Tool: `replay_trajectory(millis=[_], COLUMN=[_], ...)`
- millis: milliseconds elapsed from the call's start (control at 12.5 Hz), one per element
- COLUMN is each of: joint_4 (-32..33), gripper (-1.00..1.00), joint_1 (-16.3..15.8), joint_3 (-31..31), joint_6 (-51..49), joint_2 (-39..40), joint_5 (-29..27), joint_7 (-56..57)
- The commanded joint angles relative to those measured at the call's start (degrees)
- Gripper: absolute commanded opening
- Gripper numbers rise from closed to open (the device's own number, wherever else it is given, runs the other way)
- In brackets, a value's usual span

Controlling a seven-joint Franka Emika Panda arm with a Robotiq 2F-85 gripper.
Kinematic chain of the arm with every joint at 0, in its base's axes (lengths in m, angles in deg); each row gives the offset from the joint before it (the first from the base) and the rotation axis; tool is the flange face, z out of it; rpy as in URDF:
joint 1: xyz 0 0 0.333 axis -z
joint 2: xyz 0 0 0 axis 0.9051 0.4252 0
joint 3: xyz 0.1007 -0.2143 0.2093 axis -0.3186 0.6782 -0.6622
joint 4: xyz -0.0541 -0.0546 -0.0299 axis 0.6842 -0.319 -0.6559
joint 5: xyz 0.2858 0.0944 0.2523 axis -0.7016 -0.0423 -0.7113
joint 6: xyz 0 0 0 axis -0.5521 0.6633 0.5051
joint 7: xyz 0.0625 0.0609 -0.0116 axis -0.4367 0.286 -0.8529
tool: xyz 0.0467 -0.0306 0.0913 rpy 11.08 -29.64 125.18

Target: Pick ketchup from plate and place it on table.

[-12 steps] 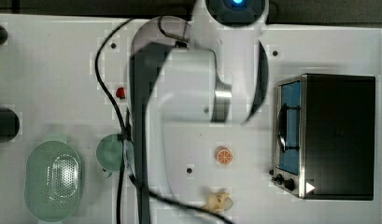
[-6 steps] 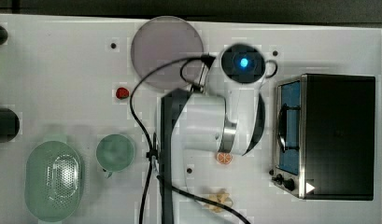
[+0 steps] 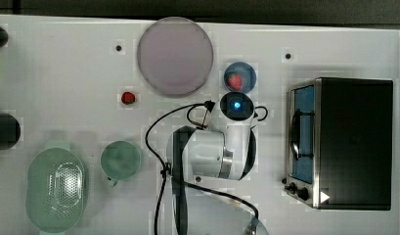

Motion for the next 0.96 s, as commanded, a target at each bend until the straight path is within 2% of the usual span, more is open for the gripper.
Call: replay_trajectory(millis=[80,240,480,640,960], joint_4=[-1.1,-1.6,-4.3,-7.7,-18.7], gripper=[0.93,1.0,1.0,1.0,1.0], joint_1=[-0.1,-0.2,-0.2,-0.2,-0.3], joint_3=[-0.3,-0.3,-1.0,-1.7,-2.6], joint_6=[4.3,5.2,1.9,-4.5,-19.2], joint_2=[0.6,0.7,-4.9,-10.9,-20.2], joint_5=[-0.5,-0.5,-0.5,-0.5,-0.2], joint_7=[-1.9,-1.9,-4.7,-11.4,-26.4])
